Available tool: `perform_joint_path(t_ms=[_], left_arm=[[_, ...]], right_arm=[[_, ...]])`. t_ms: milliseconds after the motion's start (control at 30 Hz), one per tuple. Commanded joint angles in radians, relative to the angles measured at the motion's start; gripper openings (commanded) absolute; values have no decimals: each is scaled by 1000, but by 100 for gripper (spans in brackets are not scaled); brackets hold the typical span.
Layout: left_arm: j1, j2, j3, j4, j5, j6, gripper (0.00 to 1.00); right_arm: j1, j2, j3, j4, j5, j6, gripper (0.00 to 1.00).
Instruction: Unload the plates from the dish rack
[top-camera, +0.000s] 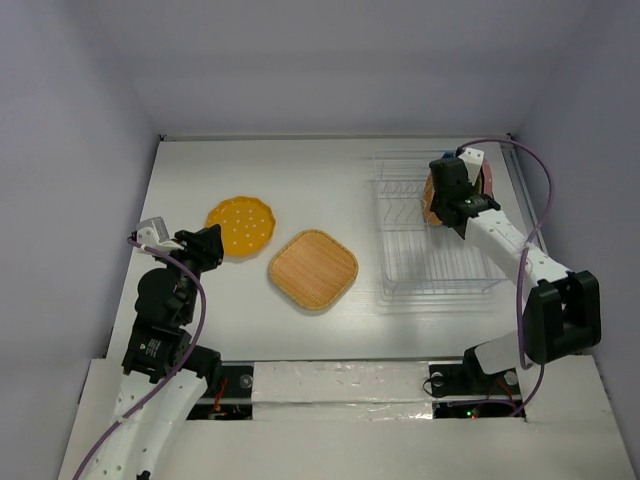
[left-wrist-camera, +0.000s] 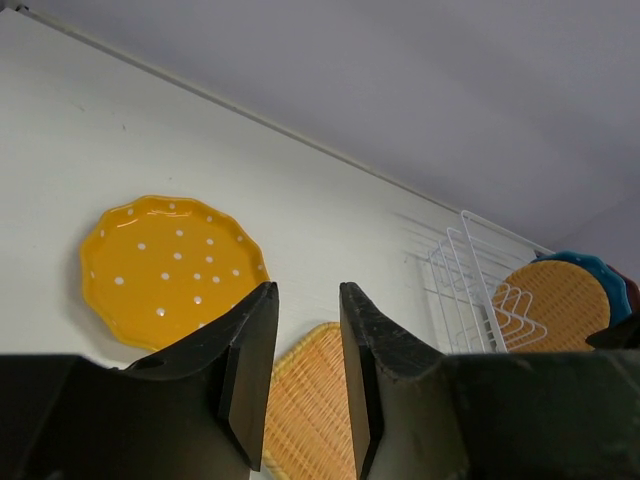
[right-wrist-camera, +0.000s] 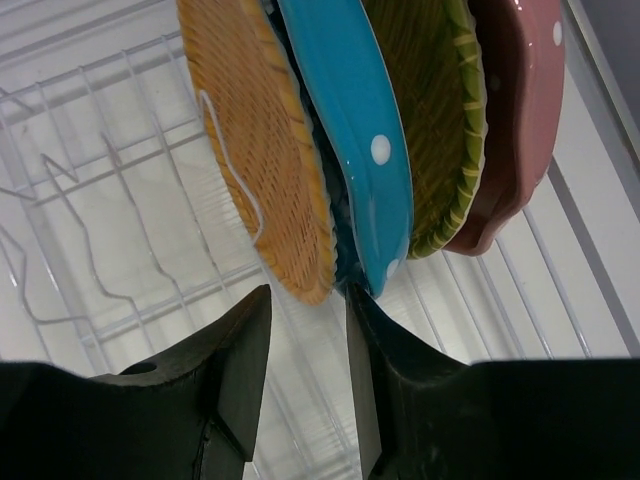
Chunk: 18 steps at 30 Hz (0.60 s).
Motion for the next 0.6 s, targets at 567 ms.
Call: perform_joint_path(t_ms=[567], left_arm=[[4,-8,-2,38,3,7,30]], right_arm=[[-40,147,18,130,66,20,33]])
